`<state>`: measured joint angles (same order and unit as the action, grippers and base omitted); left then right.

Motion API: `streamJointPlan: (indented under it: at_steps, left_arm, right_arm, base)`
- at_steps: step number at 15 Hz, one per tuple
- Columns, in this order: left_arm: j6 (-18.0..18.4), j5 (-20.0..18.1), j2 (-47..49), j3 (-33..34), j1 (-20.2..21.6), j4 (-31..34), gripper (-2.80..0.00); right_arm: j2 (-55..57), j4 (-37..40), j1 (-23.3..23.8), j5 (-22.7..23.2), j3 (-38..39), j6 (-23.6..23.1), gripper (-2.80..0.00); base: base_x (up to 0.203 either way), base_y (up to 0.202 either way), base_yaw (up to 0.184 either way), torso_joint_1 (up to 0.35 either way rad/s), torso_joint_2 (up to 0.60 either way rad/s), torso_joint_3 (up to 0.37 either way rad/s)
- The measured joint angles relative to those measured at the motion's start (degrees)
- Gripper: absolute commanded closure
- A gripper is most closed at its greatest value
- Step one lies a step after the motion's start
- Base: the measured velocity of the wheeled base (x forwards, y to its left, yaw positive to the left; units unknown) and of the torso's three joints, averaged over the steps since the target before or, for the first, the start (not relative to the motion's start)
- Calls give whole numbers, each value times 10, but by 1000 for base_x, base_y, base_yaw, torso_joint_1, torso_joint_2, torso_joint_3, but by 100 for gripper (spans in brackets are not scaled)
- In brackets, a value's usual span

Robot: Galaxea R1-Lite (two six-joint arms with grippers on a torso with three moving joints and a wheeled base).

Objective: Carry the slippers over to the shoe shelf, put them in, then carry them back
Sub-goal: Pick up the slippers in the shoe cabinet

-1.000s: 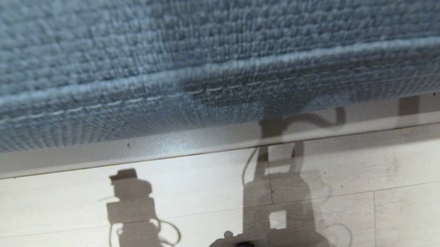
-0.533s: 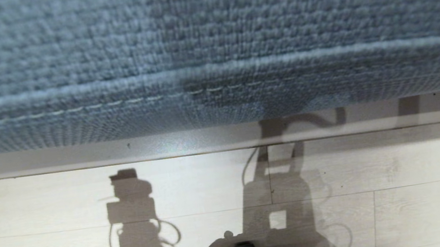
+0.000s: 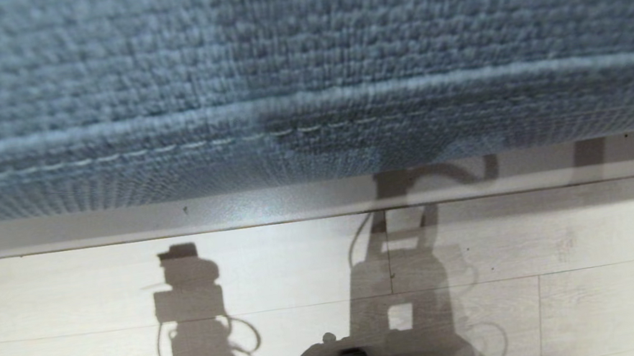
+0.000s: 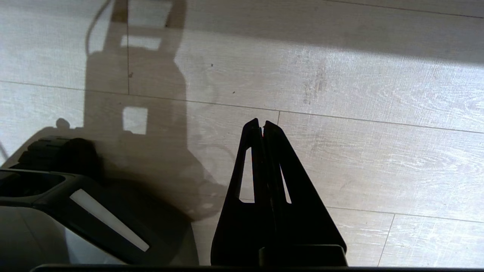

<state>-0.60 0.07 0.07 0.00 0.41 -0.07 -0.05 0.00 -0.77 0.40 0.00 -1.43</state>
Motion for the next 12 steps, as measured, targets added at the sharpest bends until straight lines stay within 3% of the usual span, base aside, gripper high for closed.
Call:
streamJointPlan:
  at_steps: [12]
  left_arm:
    - [0, 0, 0, 0, 0, 0, 0]
  right_arm:
    - [0, 0, 0, 0, 0, 0, 0]
  base:
    - [0, 0, 0, 0, 0, 0]
